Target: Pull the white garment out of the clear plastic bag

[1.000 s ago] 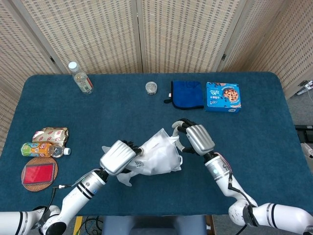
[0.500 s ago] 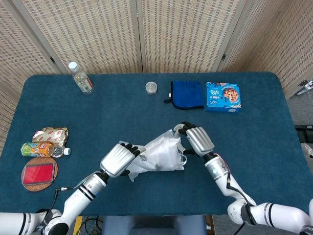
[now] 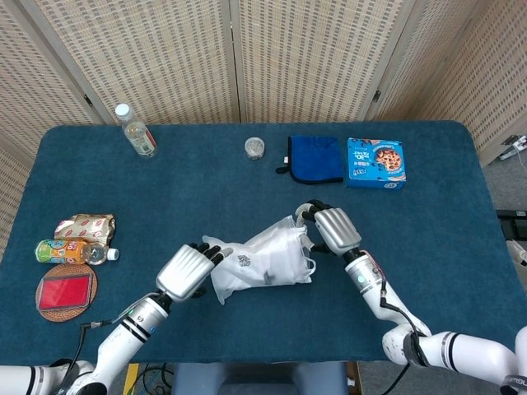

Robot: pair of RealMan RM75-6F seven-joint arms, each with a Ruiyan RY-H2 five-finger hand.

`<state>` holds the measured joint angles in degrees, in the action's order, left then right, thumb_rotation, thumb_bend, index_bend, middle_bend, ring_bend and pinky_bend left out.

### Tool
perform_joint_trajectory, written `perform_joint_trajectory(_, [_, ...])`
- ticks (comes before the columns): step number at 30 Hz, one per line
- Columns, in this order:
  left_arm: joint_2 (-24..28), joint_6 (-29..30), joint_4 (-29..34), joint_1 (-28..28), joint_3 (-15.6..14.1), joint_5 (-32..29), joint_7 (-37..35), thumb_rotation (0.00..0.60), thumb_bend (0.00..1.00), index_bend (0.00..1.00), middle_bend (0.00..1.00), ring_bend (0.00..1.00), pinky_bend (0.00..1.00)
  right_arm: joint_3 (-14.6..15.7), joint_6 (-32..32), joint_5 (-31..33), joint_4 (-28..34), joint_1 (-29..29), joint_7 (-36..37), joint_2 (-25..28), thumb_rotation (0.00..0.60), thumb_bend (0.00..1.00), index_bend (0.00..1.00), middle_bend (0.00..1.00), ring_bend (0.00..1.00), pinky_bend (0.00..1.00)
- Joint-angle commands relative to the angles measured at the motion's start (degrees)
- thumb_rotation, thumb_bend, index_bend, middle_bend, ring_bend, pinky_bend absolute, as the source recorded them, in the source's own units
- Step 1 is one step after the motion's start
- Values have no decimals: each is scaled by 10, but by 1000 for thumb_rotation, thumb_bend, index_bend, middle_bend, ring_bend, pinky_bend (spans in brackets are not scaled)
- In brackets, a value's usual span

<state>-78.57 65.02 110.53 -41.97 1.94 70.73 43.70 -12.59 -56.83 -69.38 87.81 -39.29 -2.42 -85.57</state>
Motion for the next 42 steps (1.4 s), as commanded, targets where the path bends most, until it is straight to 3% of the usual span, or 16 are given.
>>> perform_joint_trajectory(1, [2,11,-11,12,-9,23,-17,600,92,220,306,344,526,-6,7,8,-13,-7,-7,-4,600,612,867,300,182,344])
perform_joint_trajectory(14, [0,47,-63,38,-28,148,-78,600,92,344,363,379,529,-45,43,46,-71,-57,-19,-38,600,612,867,300,182,344])
perform_joint_trajectory(19, [-6,58,-91,39,-35,208,-81,600,92,372,409,436,605,-49,50,57,-84,-68,-22,-49,600,612,867,300,182,343])
perform_joint_trajectory(23, [-6,56,-97,38,-36,223,-80,600,92,379,529,546,759,-49,51,59,-86,-69,-22,-51,600,612,867,300,182,344])
perform_joint_trajectory(26, [-7,47,-101,34,-36,237,-87,600,92,381,769,733,916,-48,51,61,-88,-70,-21,-51,600,612,867,300,182,343])
perform_joint_trajectory(30, [-14,11,-103,24,-32,229,-75,600,92,348,976,907,1000,-48,51,63,-89,-70,-19,-48,600,612,867,300,182,343])
perform_joint_trajectory(34, [-29,-1,-109,22,-27,227,-69,600,92,342,1000,997,1000,-46,51,62,-90,-68,-14,-47,600,613,867,300,182,344])
perform_joint_trajectory(42, [-53,-31,-127,9,-22,232,-77,600,92,360,1000,1000,1000,-44,48,61,-93,-65,-5,-45,600,616,867,300,182,344])
